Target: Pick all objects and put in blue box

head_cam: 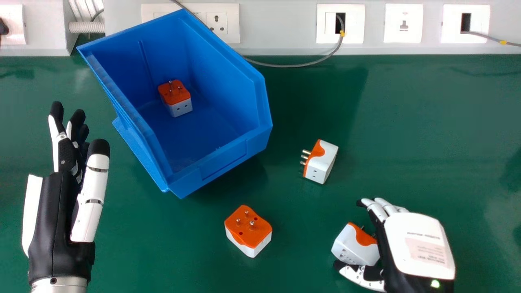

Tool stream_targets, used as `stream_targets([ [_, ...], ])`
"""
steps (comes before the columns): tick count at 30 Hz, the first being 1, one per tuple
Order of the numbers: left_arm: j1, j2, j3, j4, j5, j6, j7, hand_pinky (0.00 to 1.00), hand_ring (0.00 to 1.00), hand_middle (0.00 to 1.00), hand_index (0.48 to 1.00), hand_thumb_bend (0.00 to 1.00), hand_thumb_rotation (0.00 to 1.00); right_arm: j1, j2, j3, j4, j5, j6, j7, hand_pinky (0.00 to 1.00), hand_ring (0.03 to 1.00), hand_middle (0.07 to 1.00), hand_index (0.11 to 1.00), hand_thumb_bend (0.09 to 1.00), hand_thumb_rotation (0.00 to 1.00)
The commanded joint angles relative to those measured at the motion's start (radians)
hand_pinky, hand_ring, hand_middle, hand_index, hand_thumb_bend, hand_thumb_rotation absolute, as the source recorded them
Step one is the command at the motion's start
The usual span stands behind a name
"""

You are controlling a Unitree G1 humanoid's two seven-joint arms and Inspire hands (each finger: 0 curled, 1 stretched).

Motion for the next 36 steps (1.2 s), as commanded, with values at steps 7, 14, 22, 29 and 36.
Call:
stream_targets([
  [7,-0.014,0.008,0.007,-0.029,-0.011,-0.005,0.000,1.00,1.00,1.00,0.990,0.31,0.85,-0.041,-0.004,0.033,0.095,0.006,0.047,0.057,0.67,0.777,0.816,0.781,0.496,0.28],
  [14,-0.011,0.009,0.008,-0.041,-0.011,0.005,-0.002,1.00,1.00,1.00,0.991,0.33,0.84,-0.058,0.013,-0.007,0.134,0.161,-0.046,0.041,0.25,0.307,0.426,0.525,0.509,0.01],
  [22,-0.005,0.009,0.008,-0.050,-0.014,0.016,-0.006,1.00,1.00,1.00,0.989,0.33,0.83,-0.057,0.008,-0.015,0.106,0.248,-0.059,0.100,0.12,0.172,0.254,0.473,0.490,0.14],
  [29,-0.002,0.011,0.007,-0.057,-0.001,0.021,-0.001,1.00,1.00,1.00,0.981,0.35,0.84,-0.053,0.014,-0.015,0.069,0.269,-0.042,0.122,0.13,0.187,0.278,0.474,0.488,0.14],
  [36,0.000,0.009,0.006,-0.068,0.004,0.032,0.002,1.00,1.00,0.99,0.979,0.37,0.82,-0.046,0.022,-0.021,0.021,0.274,-0.018,0.146,0.14,0.203,0.296,0.475,0.486,0.14],
])
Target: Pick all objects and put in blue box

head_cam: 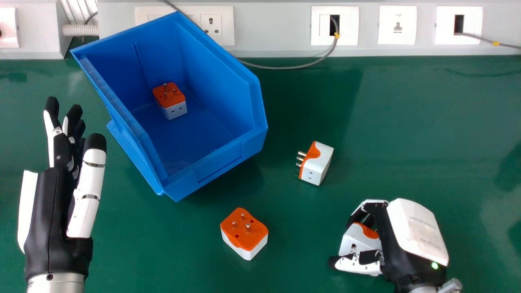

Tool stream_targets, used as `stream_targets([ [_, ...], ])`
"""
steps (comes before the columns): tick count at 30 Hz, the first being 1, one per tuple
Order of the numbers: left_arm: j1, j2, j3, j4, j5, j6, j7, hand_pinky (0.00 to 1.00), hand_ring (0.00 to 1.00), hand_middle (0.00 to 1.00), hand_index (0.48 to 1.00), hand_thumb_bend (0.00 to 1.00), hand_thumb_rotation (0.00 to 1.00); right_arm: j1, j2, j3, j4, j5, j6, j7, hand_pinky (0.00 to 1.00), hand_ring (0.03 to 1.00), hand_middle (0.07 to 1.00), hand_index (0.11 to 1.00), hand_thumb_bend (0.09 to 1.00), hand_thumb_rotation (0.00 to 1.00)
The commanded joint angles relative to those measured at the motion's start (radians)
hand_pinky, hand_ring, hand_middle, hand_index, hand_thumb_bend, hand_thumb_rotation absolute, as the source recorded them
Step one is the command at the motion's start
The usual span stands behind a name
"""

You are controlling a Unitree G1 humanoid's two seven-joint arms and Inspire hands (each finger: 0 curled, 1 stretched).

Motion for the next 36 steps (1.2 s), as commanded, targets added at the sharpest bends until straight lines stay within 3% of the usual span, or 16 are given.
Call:
stream_targets([
  [1,0.001,0.009,0.000,-0.033,0.014,-0.002,0.003,1.00,1.00,0.99,0.980,0.38,0.82,0.027,0.009,0.010,0.009,0.004,0.025,0.036,0.13,0.194,0.280,0.474,0.486,0.14],
  [5,-0.001,0.009,0.000,-0.032,0.016,-0.001,0.002,1.00,1.00,0.99,0.983,0.38,0.82,0.040,0.010,-0.001,-0.046,0.014,0.030,0.050,0.10,0.154,0.225,0.471,0.487,0.14],
  [9,-0.001,0.004,-0.003,-0.037,0.006,0.004,0.001,1.00,1.00,1.00,0.984,0.41,0.81,0.071,0.008,-0.015,-0.144,0.014,0.014,0.039,0.09,0.132,0.200,0.470,0.487,0.14],
  [19,-0.008,0.004,-0.007,-0.023,0.015,-0.004,0.004,1.00,1.00,1.00,0.995,0.36,0.81,0.141,-0.005,-0.062,-0.380,0.012,0.008,0.083,0.10,0.150,0.219,0.476,0.485,0.14],
  [22,-0.006,0.004,-0.006,-0.019,0.005,-0.014,-0.003,1.00,1.00,1.00,0.992,0.38,0.81,0.153,0.000,-0.072,-0.411,0.016,-0.005,0.077,0.08,0.119,0.184,0.471,0.488,0.13],
  [25,-0.006,0.006,-0.005,-0.016,0.009,-0.018,-0.002,1.00,1.00,1.00,0.992,0.37,0.81,0.160,-0.003,-0.082,-0.439,0.012,-0.036,0.065,0.07,0.106,0.170,0.470,0.490,0.13],
  [27,-0.008,0.004,-0.005,-0.018,-0.002,-0.015,-0.006,1.00,1.00,1.00,0.991,0.38,0.82,0.168,-0.002,-0.090,-0.484,0.010,-0.038,0.082,0.07,0.107,0.173,0.470,0.490,0.13],
  [28,-0.009,0.003,-0.005,-0.018,-0.002,-0.014,-0.005,1.00,1.00,1.00,0.991,0.39,0.82,0.172,-0.002,-0.093,-0.507,0.010,-0.037,0.093,0.07,0.110,0.174,0.470,0.491,0.13],
  [31,-0.009,0.000,-0.006,-0.019,0.011,-0.017,0.002,1.00,1.00,1.00,0.987,0.38,0.82,0.181,-0.003,-0.099,-0.585,0.014,-0.029,0.139,0.06,0.093,0.151,0.470,0.490,0.13],
  [36,-0.006,-0.004,-0.014,-0.034,0.045,-0.004,0.021,1.00,1.00,0.99,0.981,0.38,0.84,0.163,-0.009,-0.091,-0.675,0.004,-0.039,0.220,0.06,0.081,0.133,0.469,0.488,0.13],
])
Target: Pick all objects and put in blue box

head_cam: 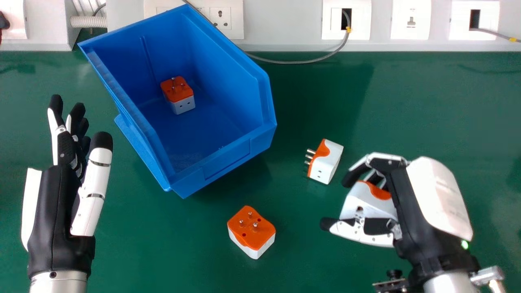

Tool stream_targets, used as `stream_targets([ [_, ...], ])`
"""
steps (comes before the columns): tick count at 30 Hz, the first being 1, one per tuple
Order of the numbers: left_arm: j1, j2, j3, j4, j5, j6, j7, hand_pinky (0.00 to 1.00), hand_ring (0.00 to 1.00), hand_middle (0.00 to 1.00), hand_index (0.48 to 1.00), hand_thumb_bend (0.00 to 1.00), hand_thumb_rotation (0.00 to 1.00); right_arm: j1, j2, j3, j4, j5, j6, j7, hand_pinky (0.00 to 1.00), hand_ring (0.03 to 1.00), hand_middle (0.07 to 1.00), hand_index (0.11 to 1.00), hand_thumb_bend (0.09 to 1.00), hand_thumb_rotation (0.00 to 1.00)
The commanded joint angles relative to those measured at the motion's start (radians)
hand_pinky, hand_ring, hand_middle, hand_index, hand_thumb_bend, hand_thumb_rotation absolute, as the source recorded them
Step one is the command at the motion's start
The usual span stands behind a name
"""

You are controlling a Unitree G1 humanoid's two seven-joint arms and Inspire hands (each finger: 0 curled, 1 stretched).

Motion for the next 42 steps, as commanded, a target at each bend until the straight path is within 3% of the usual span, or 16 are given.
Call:
stream_targets([
  [1,0.000,-0.001,-0.004,-0.033,0.016,-0.007,0.010,1.00,1.00,0.99,0.980,0.38,0.85,-0.029,-0.009,-0.002,-0.045,-0.017,-0.034,0.020,0.06,0.082,0.132,0.469,0.488,0.13],
  [7,0.001,0.003,-0.008,-0.032,0.016,-0.022,0.012,1.00,1.00,1.00,0.988,0.33,0.86,-0.174,0.004,0.039,0.019,-0.022,-0.104,0.057,0.06,0.077,0.129,0.469,0.489,0.13],
  [10,0.004,0.001,-0.008,-0.038,0.016,-0.017,0.016,1.00,1.00,1.00,0.988,0.35,0.86,-0.280,0.033,0.066,0.084,-0.025,-0.123,0.066,0.06,0.083,0.135,0.469,0.489,0.13],
  [12,0.006,0.000,-0.008,-0.042,0.006,-0.011,0.013,1.00,1.00,1.00,0.984,0.34,0.84,-0.352,0.056,0.086,0.130,-0.034,-0.119,0.082,0.06,0.089,0.148,0.469,0.488,0.13],
  [16,0.011,-0.004,-0.007,-0.045,0.006,-0.010,0.017,1.00,1.00,1.00,0.984,0.32,0.83,-0.496,0.105,0.120,0.254,-0.028,-0.135,0.085,0.09,0.127,0.195,0.470,0.484,0.14],
  [19,0.014,-0.004,-0.006,-0.046,0.000,-0.010,0.013,1.00,1.00,1.00,0.983,0.34,0.84,-0.602,0.151,0.142,0.339,-0.035,-0.116,0.093,0.08,0.123,0.193,0.470,0.485,0.14],
  [27,0.024,0.006,0.002,-0.045,0.010,-0.012,0.009,1.00,1.00,1.00,0.991,0.38,0.87,-0.901,0.227,0.198,0.648,-0.071,-0.137,0.037,0.17,0.255,0.353,0.476,0.488,0.14],
  [33,0.035,0.007,0.004,-0.058,-0.008,0.001,0.002,1.00,1.00,1.00,1.000,0.40,0.85,-1.115,0.299,0.232,0.930,-0.076,-0.139,0.002,0.25,0.359,0.477,0.488,0.493,0.13],
  [34,0.038,0.005,0.004,-0.060,-0.011,0.001,0.001,1.00,1.00,1.00,1.000,0.40,0.85,-1.154,0.313,0.237,0.978,-0.074,-0.131,0.011,0.26,0.366,0.481,0.489,0.490,0.13],
  [38,0.040,0.002,0.005,-0.056,-0.029,-0.005,-0.009,1.00,1.00,1.00,1.000,0.41,0.83,-1.307,0.366,0.248,1.190,-0.066,-0.136,-0.025,0.16,0.215,0.314,0.491,0.487,0.13],
  [40,0.041,0.001,0.004,-0.057,-0.029,0.000,-0.009,1.00,1.00,1.00,1.000,0.41,0.83,-1.381,0.393,0.250,1.299,-0.061,-0.154,-0.065,0.16,0.235,0.399,0.502,0.504,0.04],
  [42,0.041,-0.003,0.002,-0.063,-0.027,0.005,-0.006,1.00,1.00,1.00,1.000,0.42,0.83,-1.440,0.408,0.256,1.387,-0.058,-0.177,-0.087,0.20,0.284,0.427,0.513,0.510,0.01],
])
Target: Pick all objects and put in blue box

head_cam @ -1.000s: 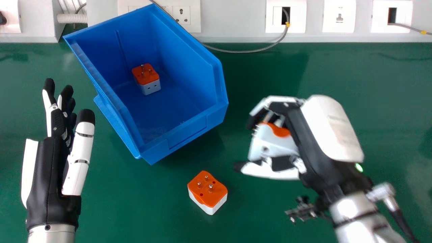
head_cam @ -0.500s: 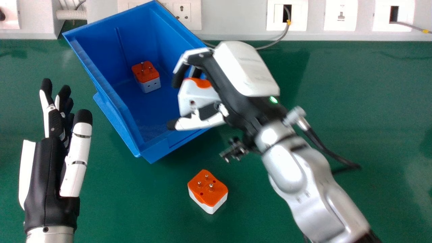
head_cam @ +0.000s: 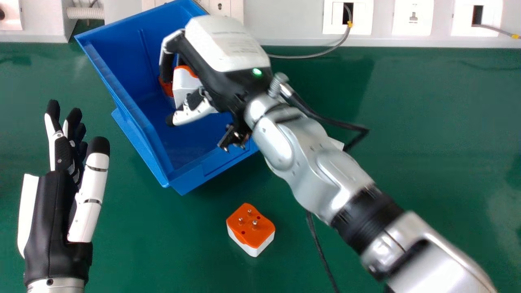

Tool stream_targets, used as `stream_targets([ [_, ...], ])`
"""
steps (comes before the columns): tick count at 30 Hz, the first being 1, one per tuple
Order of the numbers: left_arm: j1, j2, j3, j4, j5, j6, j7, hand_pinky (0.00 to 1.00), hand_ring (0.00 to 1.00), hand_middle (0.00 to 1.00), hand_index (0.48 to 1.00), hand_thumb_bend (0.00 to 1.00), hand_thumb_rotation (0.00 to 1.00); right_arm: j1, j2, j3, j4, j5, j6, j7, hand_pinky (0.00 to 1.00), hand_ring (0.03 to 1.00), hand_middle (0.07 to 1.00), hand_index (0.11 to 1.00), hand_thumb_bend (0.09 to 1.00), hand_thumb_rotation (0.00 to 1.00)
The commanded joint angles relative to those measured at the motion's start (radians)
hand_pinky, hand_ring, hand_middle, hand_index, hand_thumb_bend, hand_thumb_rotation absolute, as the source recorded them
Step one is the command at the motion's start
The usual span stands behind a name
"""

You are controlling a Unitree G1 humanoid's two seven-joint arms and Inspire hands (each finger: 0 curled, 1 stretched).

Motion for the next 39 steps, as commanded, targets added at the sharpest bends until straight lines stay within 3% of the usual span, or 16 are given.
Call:
stream_targets([
  [1,0.002,-0.001,-0.001,-0.036,-0.002,-0.001,0.004,1.00,1.00,1.00,0.999,0.42,0.83,-0.109,0.027,0.003,0.069,0.011,-0.036,-0.047,0.21,0.306,0.441,0.519,0.509,0.01],
  [3,0.003,-0.008,-0.005,-0.046,0.001,0.002,0.009,1.00,1.00,1.00,0.997,0.42,0.82,-0.153,0.039,0.010,0.141,0.010,-0.048,-0.063,0.22,0.358,0.481,0.530,0.507,0.00],
  [4,0.002,-0.013,-0.007,-0.049,-0.003,0.001,0.009,1.00,1.00,1.00,0.997,0.42,0.83,-0.177,0.046,0.016,0.177,0.006,-0.047,-0.070,0.23,0.370,0.488,0.528,0.507,0.00],
  [7,0.000,-0.018,-0.010,-0.048,-0.002,-0.012,0.009,1.00,1.00,1.00,0.996,0.39,0.82,-0.237,0.072,0.012,0.260,0.023,-0.020,-0.040,0.26,0.389,0.497,0.526,0.509,0.00],
  [10,0.006,-0.025,-0.015,-0.056,0.009,-0.008,0.019,1.00,1.00,1.00,0.998,0.39,0.82,-0.271,0.101,-0.024,0.316,0.078,0.004,-0.018,0.27,0.413,0.538,0.507,0.508,0.00],
  [14,0.015,-0.037,-0.024,-0.074,0.017,0.003,0.034,1.00,1.00,1.00,0.990,0.38,0.83,-0.274,0.101,0.000,0.338,0.080,-0.002,-0.041,0.30,0.424,0.556,0.487,0.507,0.00],
  [16,0.017,-0.038,-0.025,-0.078,0.027,0.003,0.037,1.00,1.00,1.00,0.993,0.37,0.84,-0.268,0.098,0.012,0.342,0.075,-0.007,-0.048,0.32,0.423,0.550,0.496,0.507,0.00],
  [18,0.016,-0.040,-0.026,-0.078,0.027,0.002,0.038,1.00,1.00,1.00,0.994,0.37,0.85,-0.261,0.091,0.027,0.340,0.066,-0.020,-0.053,0.35,0.423,0.547,0.500,0.507,0.00],
  [19,0.016,-0.040,-0.026,-0.078,0.025,0.002,0.037,1.00,1.00,1.00,0.994,0.36,0.85,-0.256,0.085,0.039,0.337,0.058,-0.027,-0.056,0.40,0.522,0.631,0.498,0.503,0.04],
  [21,0.014,-0.038,-0.028,-0.076,0.021,-0.001,0.035,1.00,1.00,1.00,0.995,0.35,0.84,-0.246,0.076,0.064,0.329,0.041,-0.034,-0.061,0.59,0.760,0.836,0.766,0.409,0.01],
  [24,0.010,-0.036,-0.032,-0.076,0.019,0.003,0.035,1.00,1.00,1.00,1.000,0.35,0.84,-0.232,0.070,0.078,0.323,0.037,-0.034,-0.059,0.69,0.885,0.947,0.923,0.375,0.15],
  [29,0.000,-0.039,-0.035,-0.064,0.026,-0.010,0.041,1.00,1.00,1.00,0.997,0.39,0.84,-0.216,0.064,0.093,0.315,0.031,-0.027,-0.064,0.72,0.922,0.981,0.971,0.395,0.32],
  [31,-0.001,-0.038,-0.038,-0.064,0.035,-0.011,0.043,1.00,1.00,1.00,0.999,0.38,0.84,-0.210,0.063,0.098,0.315,0.028,-0.023,-0.074,0.72,0.921,0.979,0.968,0.426,0.35],
  [37,-0.002,-0.047,-0.048,-0.073,0.046,0.004,0.057,1.00,1.00,1.00,0.992,0.39,0.85,-0.197,0.060,0.091,0.305,0.044,-0.021,-0.078,0.74,0.926,0.984,0.967,0.449,0.35],
  [39,-0.005,-0.048,-0.049,-0.069,0.053,-0.004,0.060,1.00,1.00,1.00,0.993,0.38,0.85,-0.189,0.059,0.086,0.301,0.049,-0.019,-0.085,0.73,0.918,0.976,0.959,0.447,0.24],
])
